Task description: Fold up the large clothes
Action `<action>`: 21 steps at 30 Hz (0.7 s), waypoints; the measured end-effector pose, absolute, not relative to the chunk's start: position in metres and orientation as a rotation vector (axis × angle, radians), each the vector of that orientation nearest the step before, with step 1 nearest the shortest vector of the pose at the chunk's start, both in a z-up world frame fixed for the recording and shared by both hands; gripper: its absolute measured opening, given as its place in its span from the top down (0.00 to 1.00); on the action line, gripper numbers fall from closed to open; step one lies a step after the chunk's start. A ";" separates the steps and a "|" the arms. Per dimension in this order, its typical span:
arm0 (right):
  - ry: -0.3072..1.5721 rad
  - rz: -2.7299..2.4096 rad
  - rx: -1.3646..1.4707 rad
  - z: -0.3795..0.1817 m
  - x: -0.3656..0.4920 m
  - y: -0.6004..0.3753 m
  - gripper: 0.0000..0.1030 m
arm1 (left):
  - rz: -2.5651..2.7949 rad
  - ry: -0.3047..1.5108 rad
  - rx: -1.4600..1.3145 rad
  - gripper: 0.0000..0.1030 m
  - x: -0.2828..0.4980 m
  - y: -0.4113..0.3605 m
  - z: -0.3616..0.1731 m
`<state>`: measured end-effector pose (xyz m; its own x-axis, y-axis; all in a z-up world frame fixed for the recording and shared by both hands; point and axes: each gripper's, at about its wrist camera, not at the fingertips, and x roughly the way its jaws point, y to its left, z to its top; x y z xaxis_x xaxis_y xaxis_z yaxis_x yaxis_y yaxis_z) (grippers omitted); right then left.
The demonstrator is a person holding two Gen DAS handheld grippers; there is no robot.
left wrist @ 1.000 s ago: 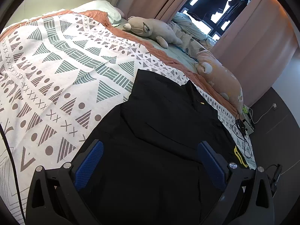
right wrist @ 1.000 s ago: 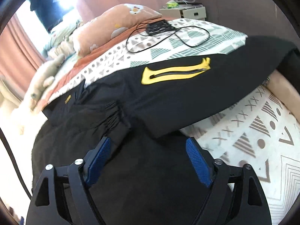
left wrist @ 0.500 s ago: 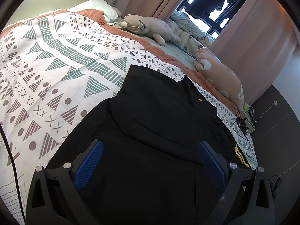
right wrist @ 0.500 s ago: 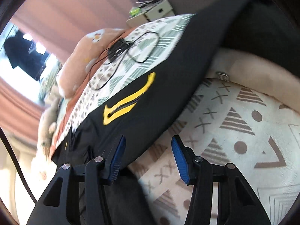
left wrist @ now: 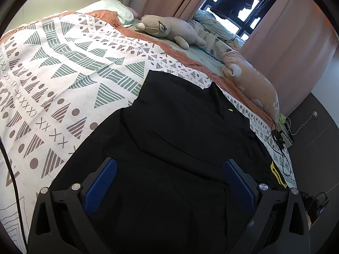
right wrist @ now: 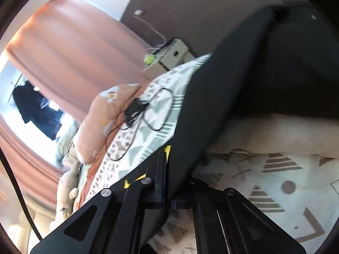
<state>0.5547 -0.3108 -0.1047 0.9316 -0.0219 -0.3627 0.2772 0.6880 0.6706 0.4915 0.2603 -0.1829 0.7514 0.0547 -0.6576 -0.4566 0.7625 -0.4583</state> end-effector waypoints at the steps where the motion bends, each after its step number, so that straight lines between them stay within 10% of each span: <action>1: 0.335 -0.148 0.784 -0.102 0.556 -0.305 1.00 | 0.299 0.670 -0.650 0.00 0.491 0.259 -0.183; 21: 0.373 0.339 0.481 -0.040 0.564 -0.167 1.00 | 0.270 0.619 -0.750 0.00 0.476 0.279 -0.178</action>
<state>0.5643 -0.1666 -0.0404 0.8780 0.3981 -0.2657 -0.2255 0.8337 0.5040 0.4765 0.2790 -0.1777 0.7905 0.0132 -0.6123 -0.4394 0.7086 -0.5520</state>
